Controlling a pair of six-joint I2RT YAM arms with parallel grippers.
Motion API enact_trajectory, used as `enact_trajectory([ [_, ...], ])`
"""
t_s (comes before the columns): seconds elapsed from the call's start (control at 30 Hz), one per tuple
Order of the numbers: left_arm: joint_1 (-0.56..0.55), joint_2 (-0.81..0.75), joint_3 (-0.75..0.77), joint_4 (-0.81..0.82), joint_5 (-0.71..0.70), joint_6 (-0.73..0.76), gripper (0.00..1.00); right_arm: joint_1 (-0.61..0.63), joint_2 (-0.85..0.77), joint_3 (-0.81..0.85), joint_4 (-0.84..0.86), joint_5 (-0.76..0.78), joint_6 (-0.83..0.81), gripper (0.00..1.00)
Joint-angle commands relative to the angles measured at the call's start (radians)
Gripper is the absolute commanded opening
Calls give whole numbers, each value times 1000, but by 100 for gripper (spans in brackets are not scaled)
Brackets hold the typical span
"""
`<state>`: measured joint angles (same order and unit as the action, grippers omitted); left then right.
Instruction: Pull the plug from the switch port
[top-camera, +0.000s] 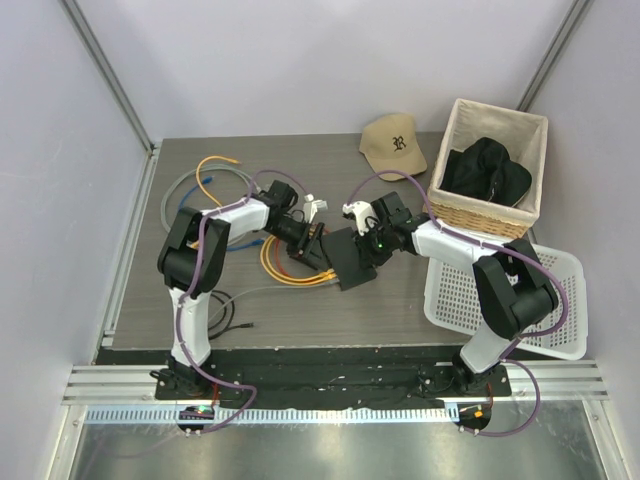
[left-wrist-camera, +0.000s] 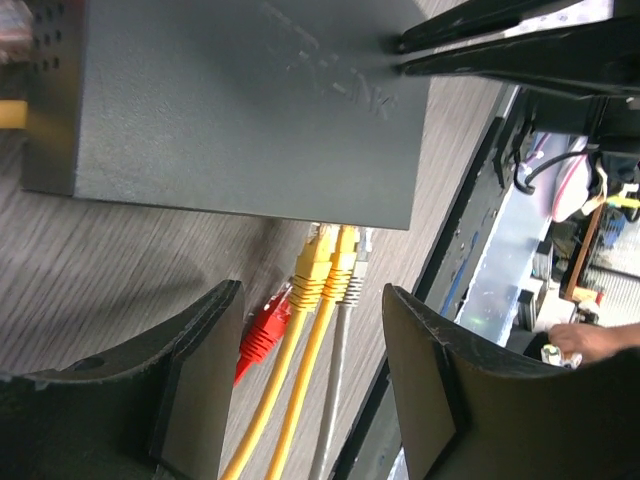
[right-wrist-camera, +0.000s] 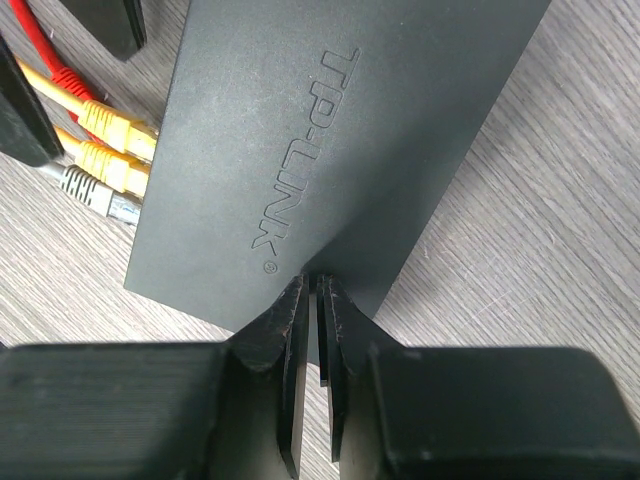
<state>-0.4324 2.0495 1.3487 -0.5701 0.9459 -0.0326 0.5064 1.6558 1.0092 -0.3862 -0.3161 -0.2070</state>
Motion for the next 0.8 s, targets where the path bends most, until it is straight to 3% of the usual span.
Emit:
enact_trajectory([
  [0.0, -17, 27, 35, -34, 40, 30, 61, 3, 33, -29, -23, 6, 4, 17],
  [0.77, -20, 101, 89, -57, 53, 51, 58, 3, 22, -40, -2, 6, 8, 17],
])
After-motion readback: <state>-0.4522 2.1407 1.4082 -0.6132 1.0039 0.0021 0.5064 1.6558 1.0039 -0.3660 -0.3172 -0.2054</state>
